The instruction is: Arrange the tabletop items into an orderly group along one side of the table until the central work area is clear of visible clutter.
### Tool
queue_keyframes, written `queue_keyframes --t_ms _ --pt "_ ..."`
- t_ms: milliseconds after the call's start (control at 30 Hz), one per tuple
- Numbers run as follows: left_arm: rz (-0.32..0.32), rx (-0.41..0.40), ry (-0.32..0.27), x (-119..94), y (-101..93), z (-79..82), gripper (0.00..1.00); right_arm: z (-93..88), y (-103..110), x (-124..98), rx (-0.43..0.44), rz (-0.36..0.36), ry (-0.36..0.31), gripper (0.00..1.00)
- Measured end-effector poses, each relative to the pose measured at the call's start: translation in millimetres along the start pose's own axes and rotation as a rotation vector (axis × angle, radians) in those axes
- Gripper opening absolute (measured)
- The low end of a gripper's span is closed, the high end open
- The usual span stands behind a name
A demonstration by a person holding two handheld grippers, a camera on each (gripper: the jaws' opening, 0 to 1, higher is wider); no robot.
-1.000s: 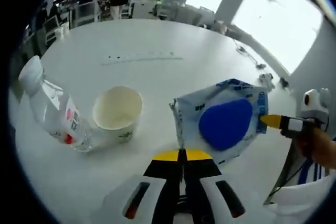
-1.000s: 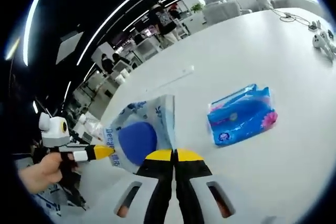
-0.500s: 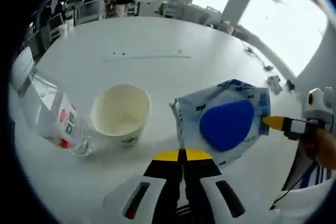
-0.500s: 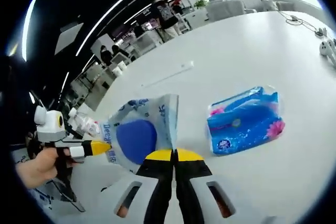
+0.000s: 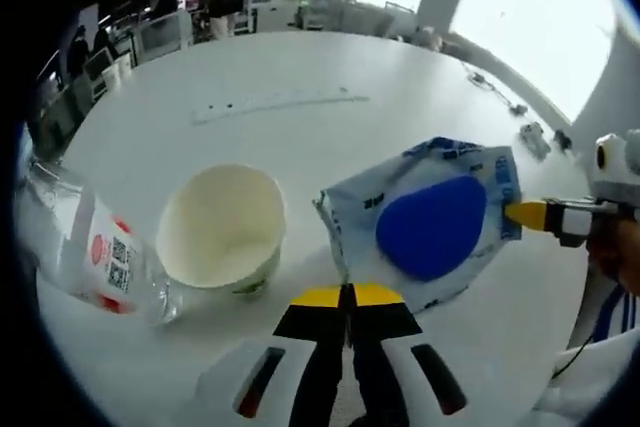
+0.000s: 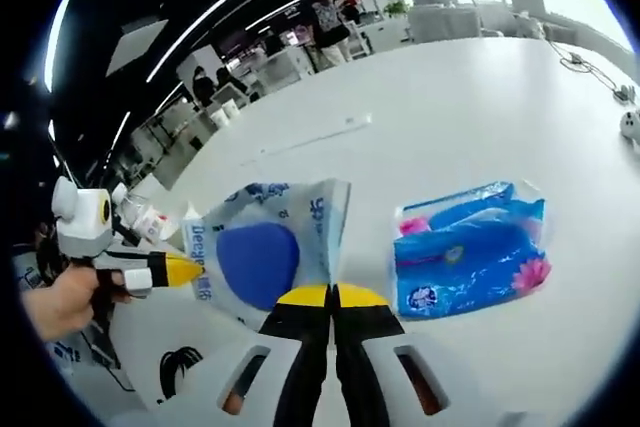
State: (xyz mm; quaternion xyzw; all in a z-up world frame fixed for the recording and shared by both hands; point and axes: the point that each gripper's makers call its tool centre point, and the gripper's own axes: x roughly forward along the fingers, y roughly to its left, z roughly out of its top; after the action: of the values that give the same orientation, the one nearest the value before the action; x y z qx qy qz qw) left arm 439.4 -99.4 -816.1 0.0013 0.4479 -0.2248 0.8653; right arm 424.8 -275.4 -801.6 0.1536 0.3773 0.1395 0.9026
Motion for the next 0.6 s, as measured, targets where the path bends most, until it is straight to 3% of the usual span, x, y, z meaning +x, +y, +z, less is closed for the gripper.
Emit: queue_keyframes --t_ms 133,200,600 --pt "0.019 0.02 -0.001 2.8 1.7 -1.7 0.0 -1.0 0.7 3.5 -0.025 -0.002 -0.001 0.0" --pt "0.03 0.028 -0.005 3.7 3.7 -1.0 0.0 -1.8 -0.8 5.9 -0.079 -0.014 0.008 0.0" --pt "0.072 0.039 -0.032 9.2 11.8 6.2 0.0 2.2 -2.5 19.0 -0.127 -0.027 0.015 0.0"
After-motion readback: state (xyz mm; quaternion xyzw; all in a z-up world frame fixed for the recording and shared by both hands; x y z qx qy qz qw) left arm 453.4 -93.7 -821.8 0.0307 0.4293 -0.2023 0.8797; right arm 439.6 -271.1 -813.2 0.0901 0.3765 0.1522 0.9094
